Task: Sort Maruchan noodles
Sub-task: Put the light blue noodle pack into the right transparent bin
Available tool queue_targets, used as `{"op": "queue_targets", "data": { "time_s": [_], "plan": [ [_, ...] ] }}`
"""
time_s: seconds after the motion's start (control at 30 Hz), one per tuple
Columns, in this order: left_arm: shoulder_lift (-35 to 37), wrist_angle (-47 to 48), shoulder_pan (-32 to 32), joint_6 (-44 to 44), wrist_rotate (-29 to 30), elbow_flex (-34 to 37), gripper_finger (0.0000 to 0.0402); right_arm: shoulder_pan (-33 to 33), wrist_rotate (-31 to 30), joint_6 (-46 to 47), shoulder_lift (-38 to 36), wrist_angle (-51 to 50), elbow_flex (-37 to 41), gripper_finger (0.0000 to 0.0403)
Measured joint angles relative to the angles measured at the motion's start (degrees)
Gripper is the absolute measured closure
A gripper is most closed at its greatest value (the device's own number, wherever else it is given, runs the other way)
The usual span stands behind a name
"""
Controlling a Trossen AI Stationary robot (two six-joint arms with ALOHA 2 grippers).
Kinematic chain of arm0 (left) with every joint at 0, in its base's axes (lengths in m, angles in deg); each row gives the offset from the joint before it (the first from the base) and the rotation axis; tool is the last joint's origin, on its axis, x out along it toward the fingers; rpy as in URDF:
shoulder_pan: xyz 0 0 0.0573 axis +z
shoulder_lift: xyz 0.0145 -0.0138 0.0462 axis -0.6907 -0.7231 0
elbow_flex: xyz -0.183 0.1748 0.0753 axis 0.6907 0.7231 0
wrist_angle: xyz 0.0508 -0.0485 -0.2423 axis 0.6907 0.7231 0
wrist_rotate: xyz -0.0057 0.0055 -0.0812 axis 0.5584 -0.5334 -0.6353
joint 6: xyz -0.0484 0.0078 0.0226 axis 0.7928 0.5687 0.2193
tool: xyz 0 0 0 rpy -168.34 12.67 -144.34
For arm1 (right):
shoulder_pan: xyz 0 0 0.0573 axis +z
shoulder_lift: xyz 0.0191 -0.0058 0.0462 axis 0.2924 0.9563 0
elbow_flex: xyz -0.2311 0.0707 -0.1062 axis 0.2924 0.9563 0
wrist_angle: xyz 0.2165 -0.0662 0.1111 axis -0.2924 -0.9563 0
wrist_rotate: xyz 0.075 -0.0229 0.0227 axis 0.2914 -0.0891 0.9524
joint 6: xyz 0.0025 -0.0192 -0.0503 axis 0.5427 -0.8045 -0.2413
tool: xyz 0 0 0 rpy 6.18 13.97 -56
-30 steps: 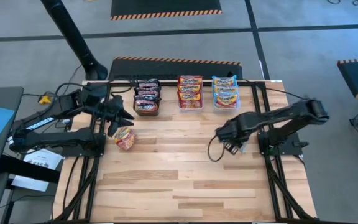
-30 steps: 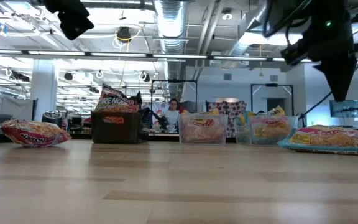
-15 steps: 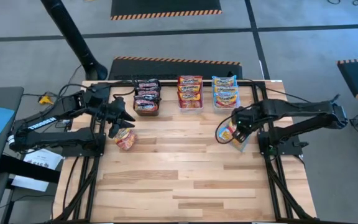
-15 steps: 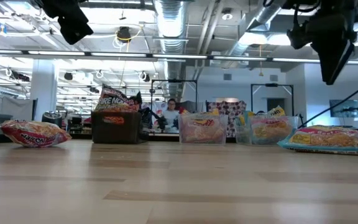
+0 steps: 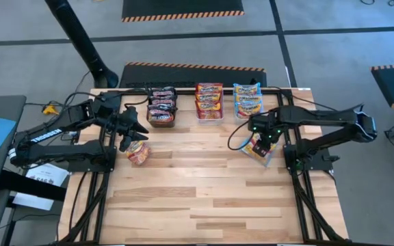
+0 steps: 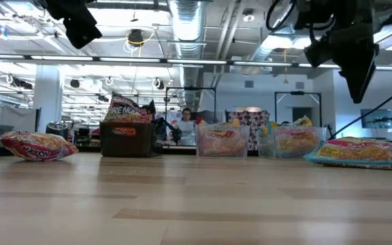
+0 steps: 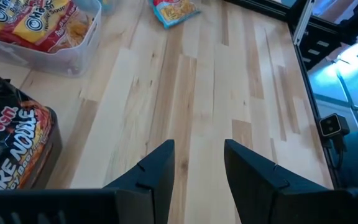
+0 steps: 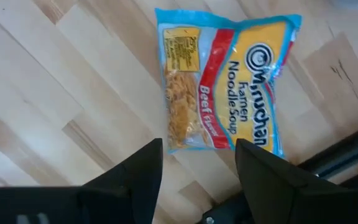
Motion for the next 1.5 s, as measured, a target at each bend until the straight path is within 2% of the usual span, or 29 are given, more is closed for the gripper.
{"op": "queue_targets", "data": {
  "time_s": [0.4, 0.77, 1.0, 1.13, 1.4, 1.5],
  "plan": [
    [0.02, 0.04, 0.0, 0.1, -0.44, 0.0, 0.0276, 0.02, -0.57, 0.65, 7.34, 6.35, 8.48, 0.0176],
    [0.0, 0.04, 0.0, 1.23, -0.42, 0.0, 0.0276, -0.01, -3.7, 0.38, 15.41, 14.47, 11.04, 0.0178],
    [0.0, 0.04, 0.0, 2.42, -0.37, 0.0, 0.0276, 0.04, -4.15, 0.36, 22.02, 15.76, 10.91, 0.0183],
    [0.0, 0.04, 0.01, 2.83, -0.35, 0.0, 0.0276, 0.19, -4.17, 0.4, 22.87, 15.81, 10.78, 0.0219],
    [0.0, 0.04, 0.02, 3.04, 0.07, 0.0, 0.0276, 0.19, -3.28, 3.13, 20.41, 15.5, 9.74, 0.0355],
    [0.0, 0.04, 0.01, 3.03, 0.04, 0.0, 0.0276, 0.23, -3.0, 3.25, 19.13, 15.49, 9.43, 0.0391]
  ]
}}
